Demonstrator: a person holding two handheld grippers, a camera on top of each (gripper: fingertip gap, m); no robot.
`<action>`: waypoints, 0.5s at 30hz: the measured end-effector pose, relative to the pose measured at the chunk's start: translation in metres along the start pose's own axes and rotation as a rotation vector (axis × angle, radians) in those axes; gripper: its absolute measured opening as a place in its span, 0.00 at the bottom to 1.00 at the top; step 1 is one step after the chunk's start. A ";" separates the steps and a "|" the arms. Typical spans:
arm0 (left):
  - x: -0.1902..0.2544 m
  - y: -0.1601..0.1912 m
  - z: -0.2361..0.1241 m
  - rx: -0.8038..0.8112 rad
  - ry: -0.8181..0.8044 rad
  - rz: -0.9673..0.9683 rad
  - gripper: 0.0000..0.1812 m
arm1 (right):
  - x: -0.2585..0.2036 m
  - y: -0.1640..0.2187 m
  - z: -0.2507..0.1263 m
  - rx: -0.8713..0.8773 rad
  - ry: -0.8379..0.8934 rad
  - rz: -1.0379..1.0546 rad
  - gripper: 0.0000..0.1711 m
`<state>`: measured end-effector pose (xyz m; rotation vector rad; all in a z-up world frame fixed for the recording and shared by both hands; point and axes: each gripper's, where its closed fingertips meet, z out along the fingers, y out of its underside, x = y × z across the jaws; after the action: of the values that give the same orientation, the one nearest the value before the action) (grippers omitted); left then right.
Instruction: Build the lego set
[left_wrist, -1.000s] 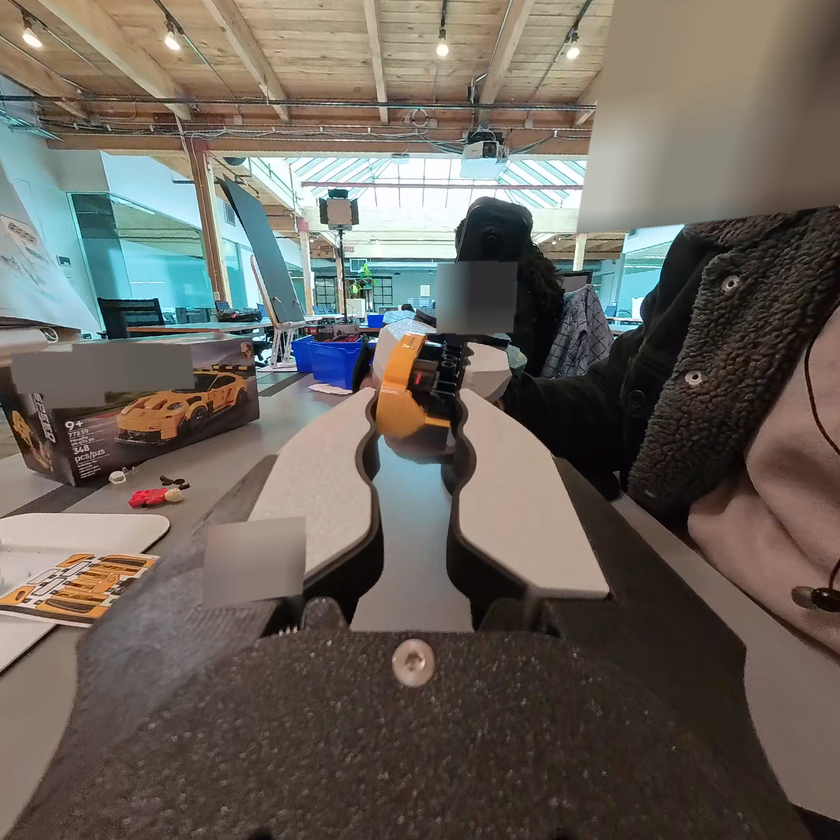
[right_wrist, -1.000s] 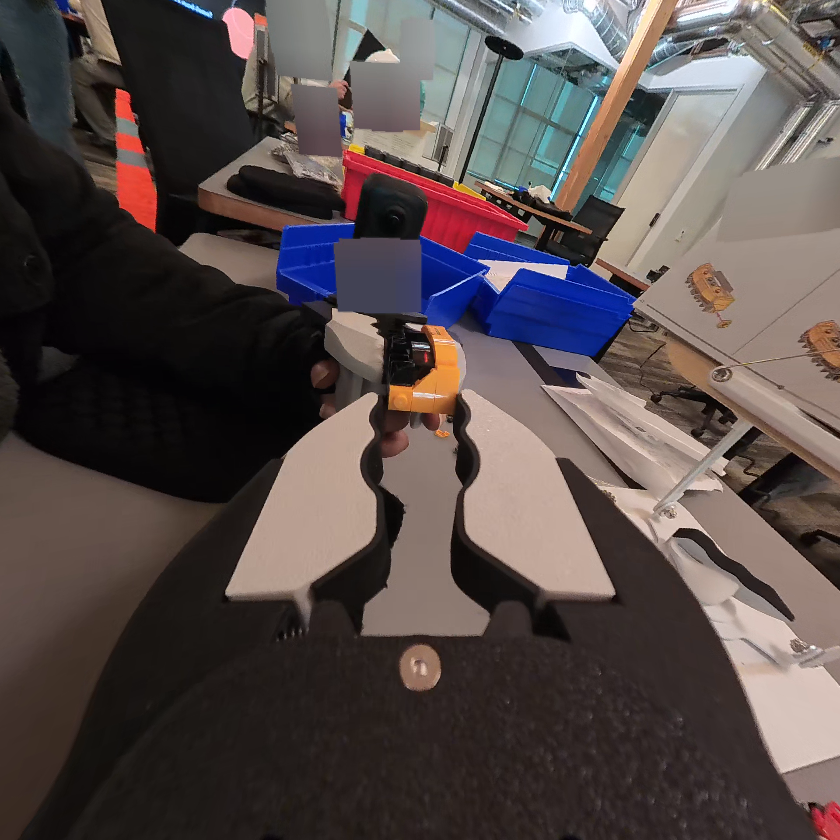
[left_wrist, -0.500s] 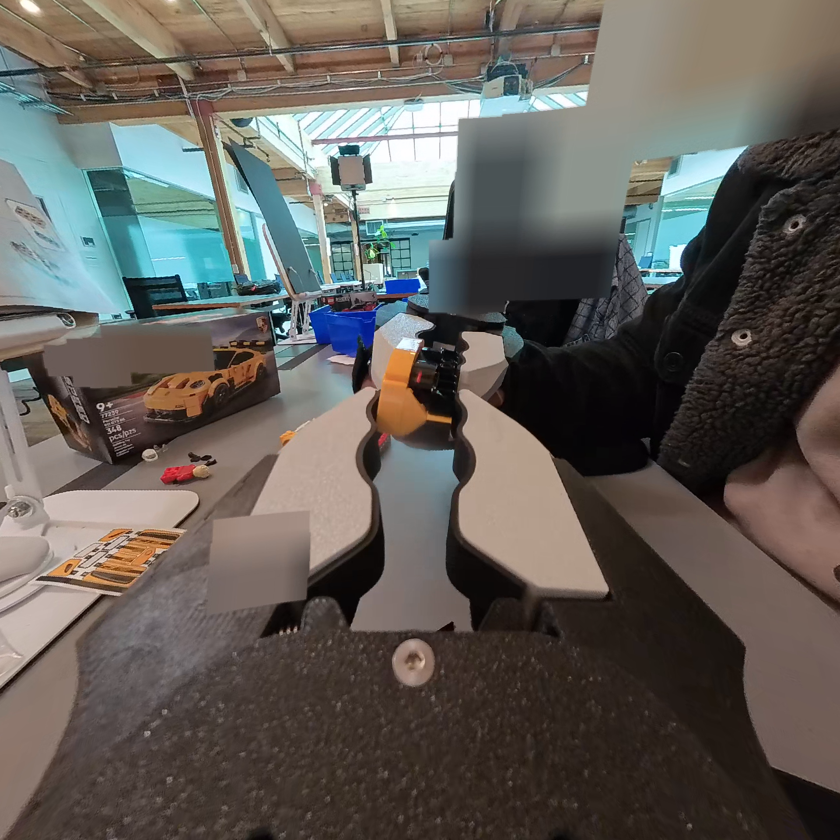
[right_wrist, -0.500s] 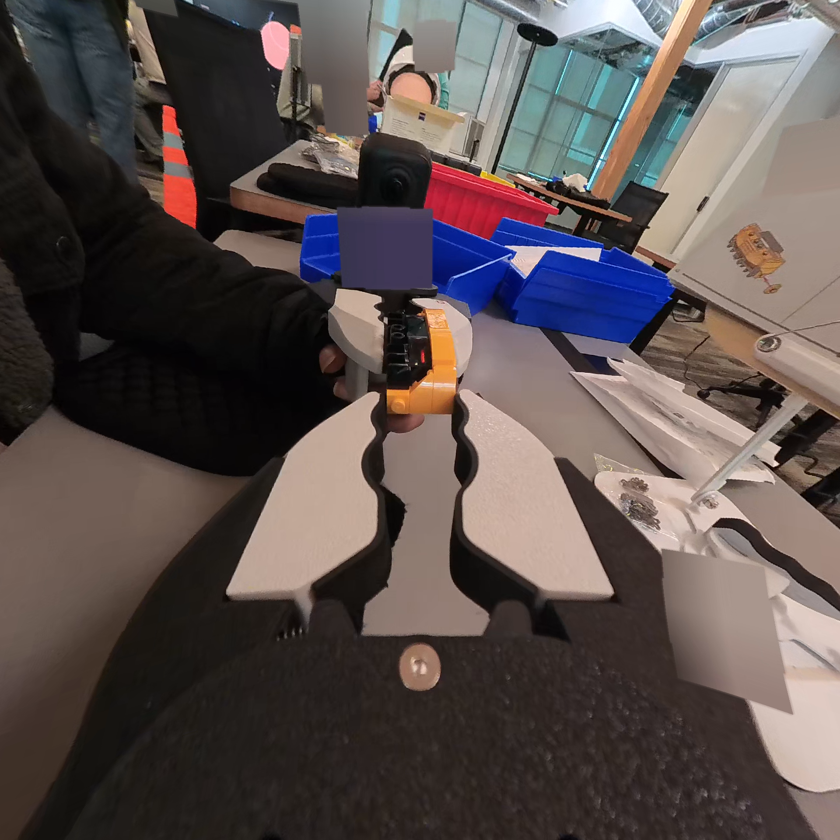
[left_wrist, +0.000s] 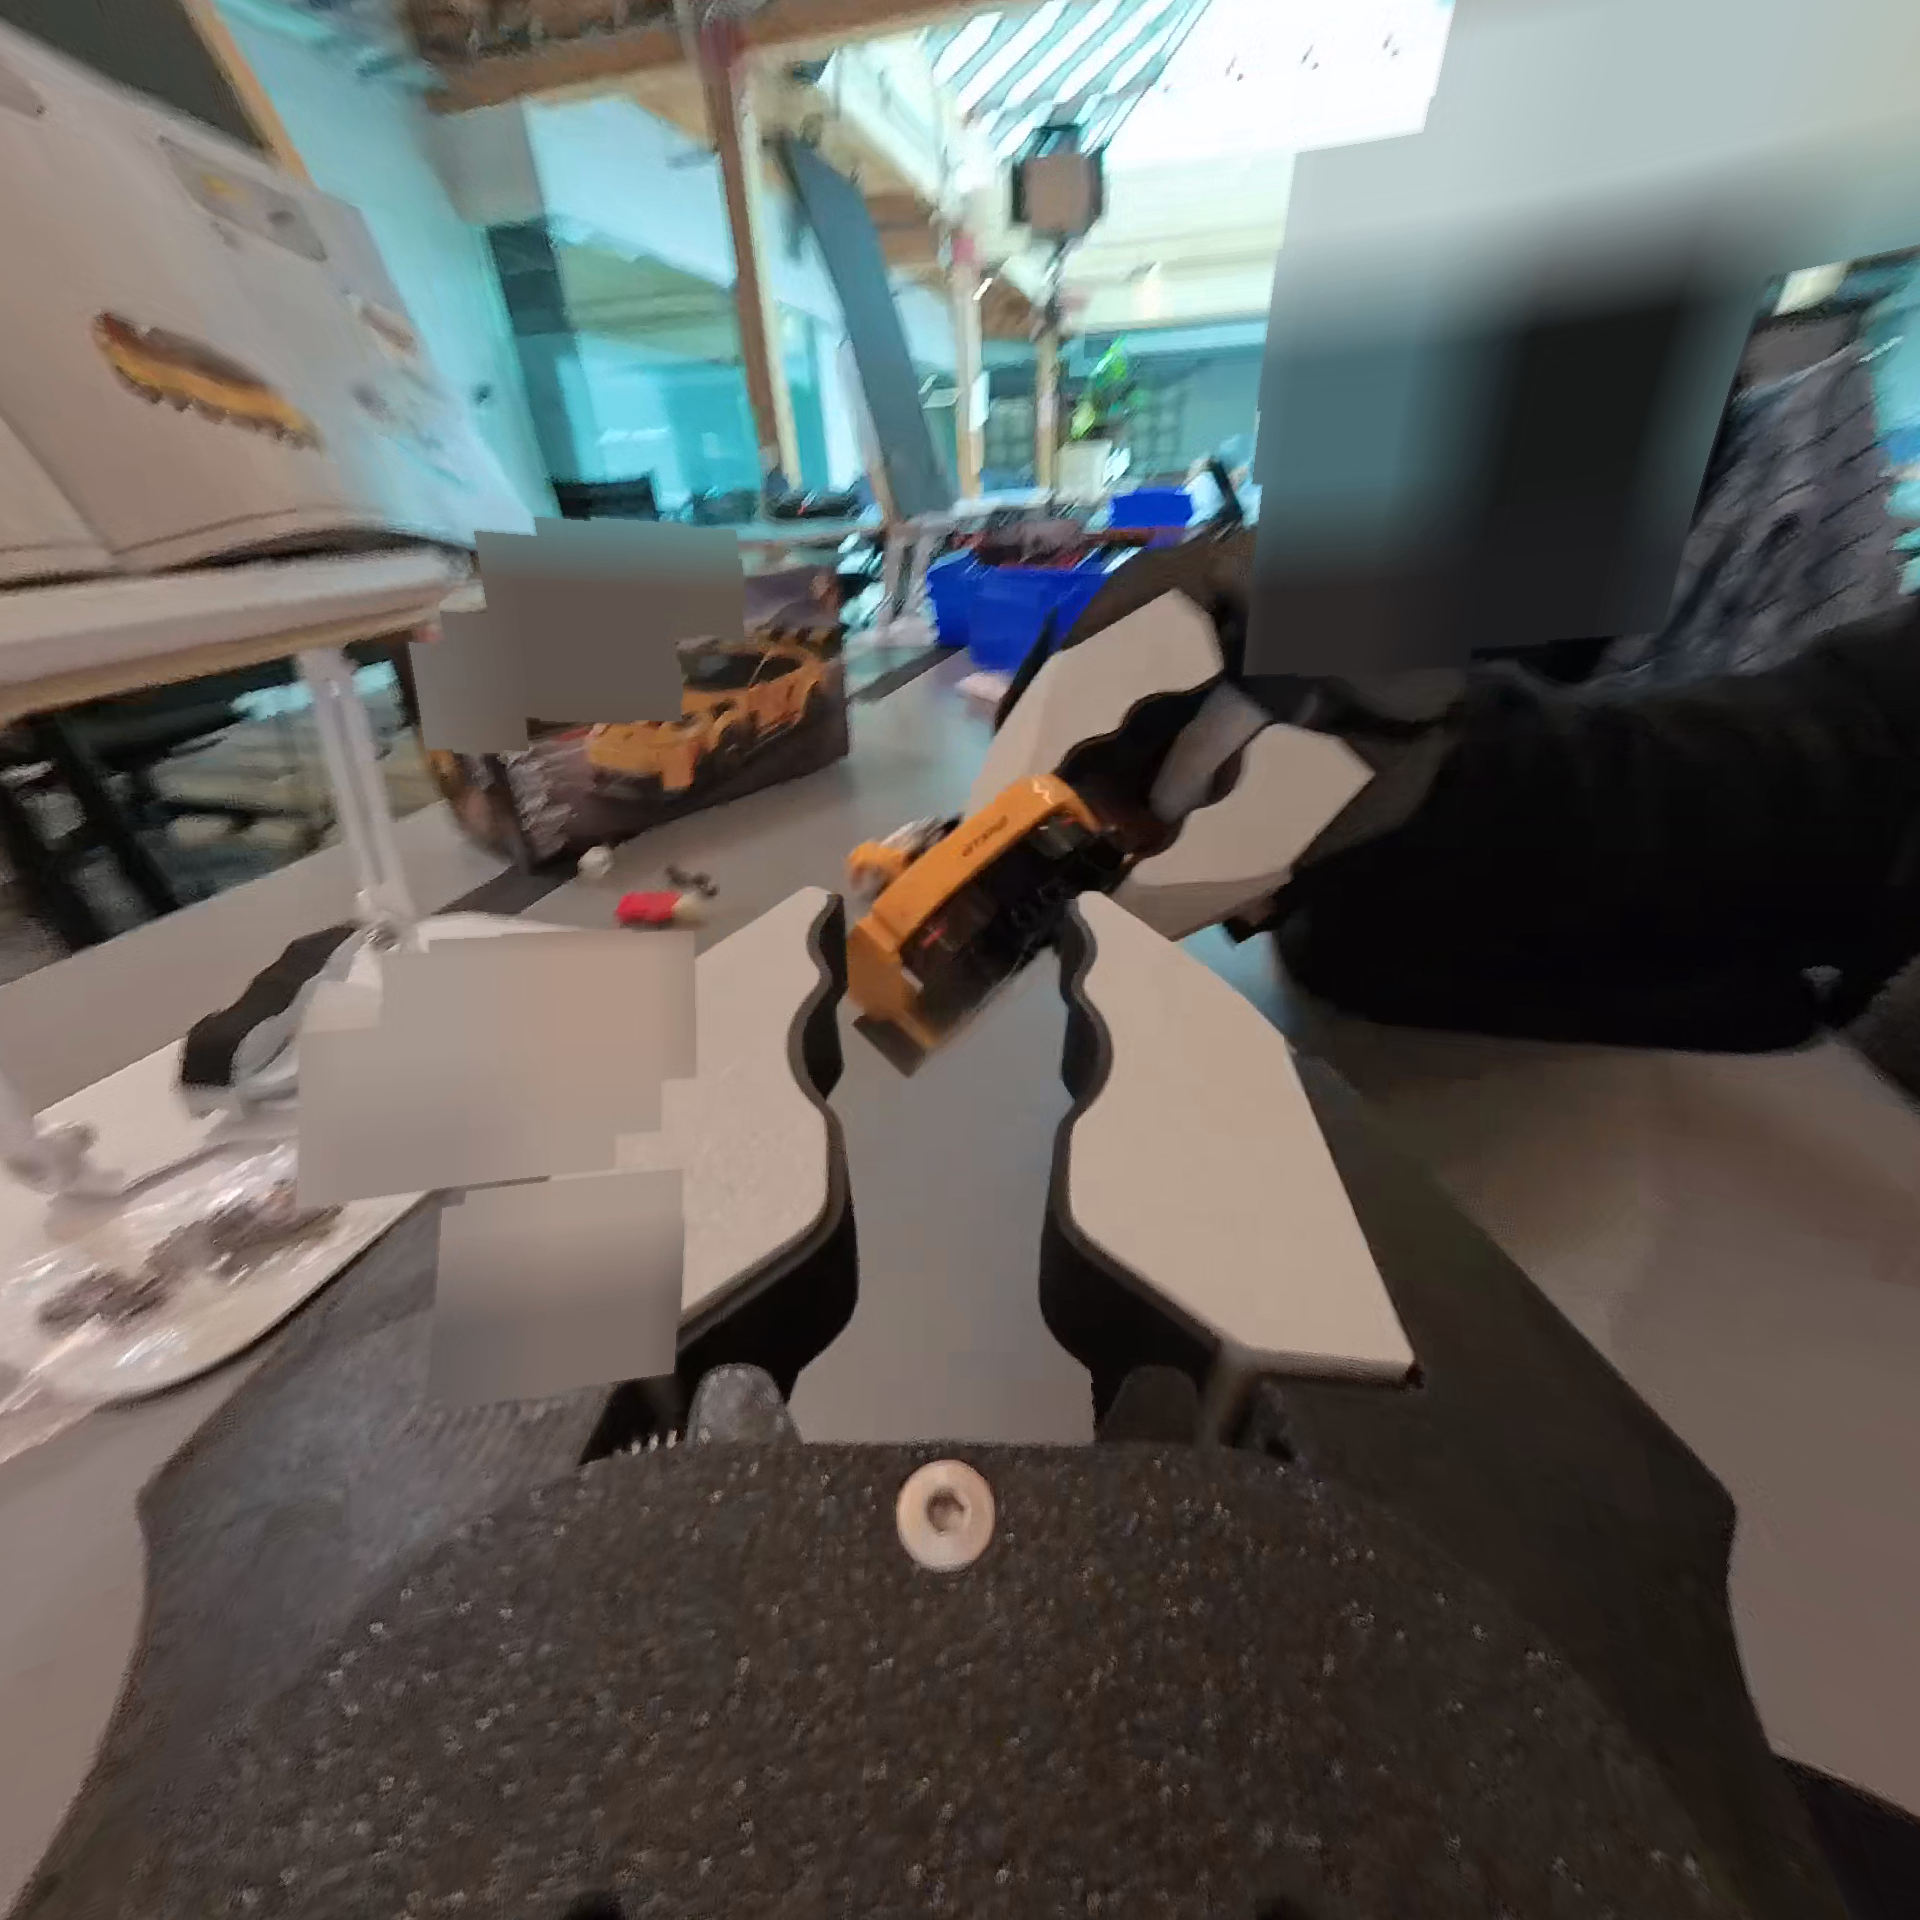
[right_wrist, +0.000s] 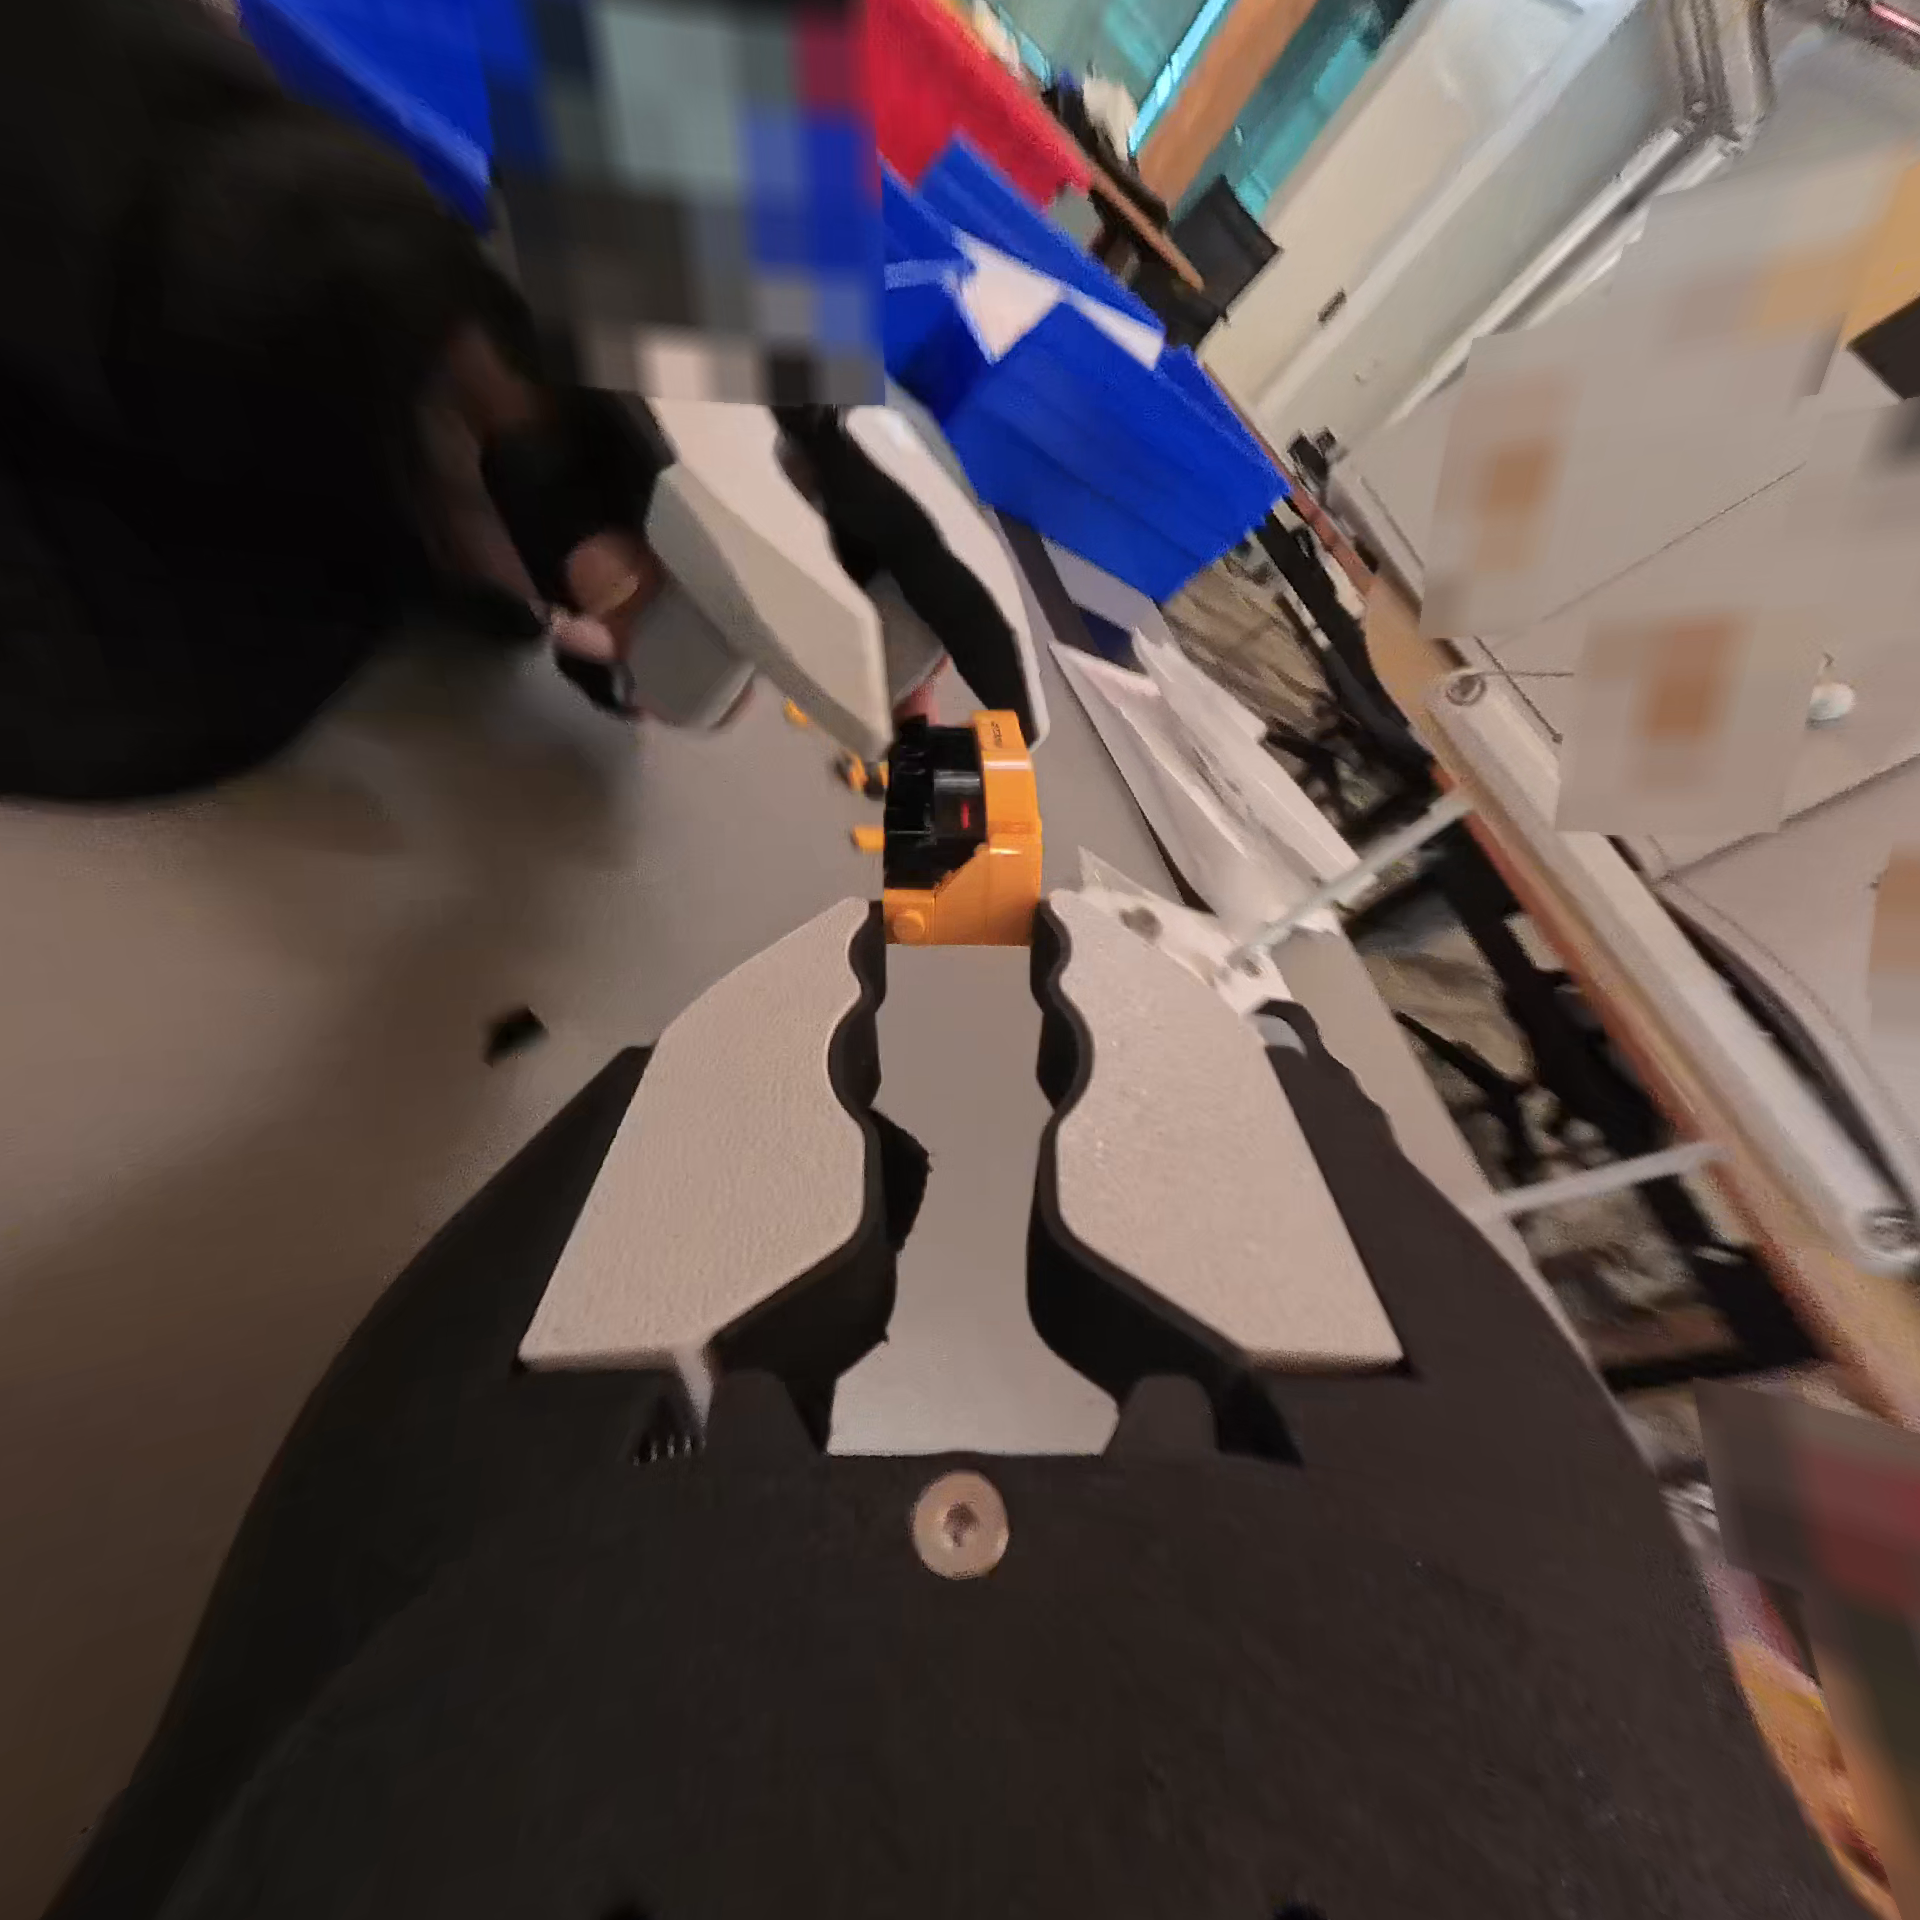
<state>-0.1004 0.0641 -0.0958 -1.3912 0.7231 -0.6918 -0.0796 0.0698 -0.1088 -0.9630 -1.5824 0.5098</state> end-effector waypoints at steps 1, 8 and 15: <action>-0.006 0.009 0.001 -0.053 -0.037 0.011 0.19 | -0.001 0.007 0.003 -0.047 0.022 -0.061 0.15; -0.018 0.047 0.006 -0.272 -0.102 -0.118 0.26 | -0.006 0.040 0.019 -0.300 0.129 -0.408 0.15; -0.022 0.062 0.008 -0.363 -0.156 -0.265 0.34 | -0.014 0.048 0.029 -0.364 0.146 -0.549 0.16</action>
<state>-0.1070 0.0897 -0.1564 -1.8761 0.5621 -0.6682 -0.0923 0.0909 -0.1606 -0.7586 -1.7466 -0.2321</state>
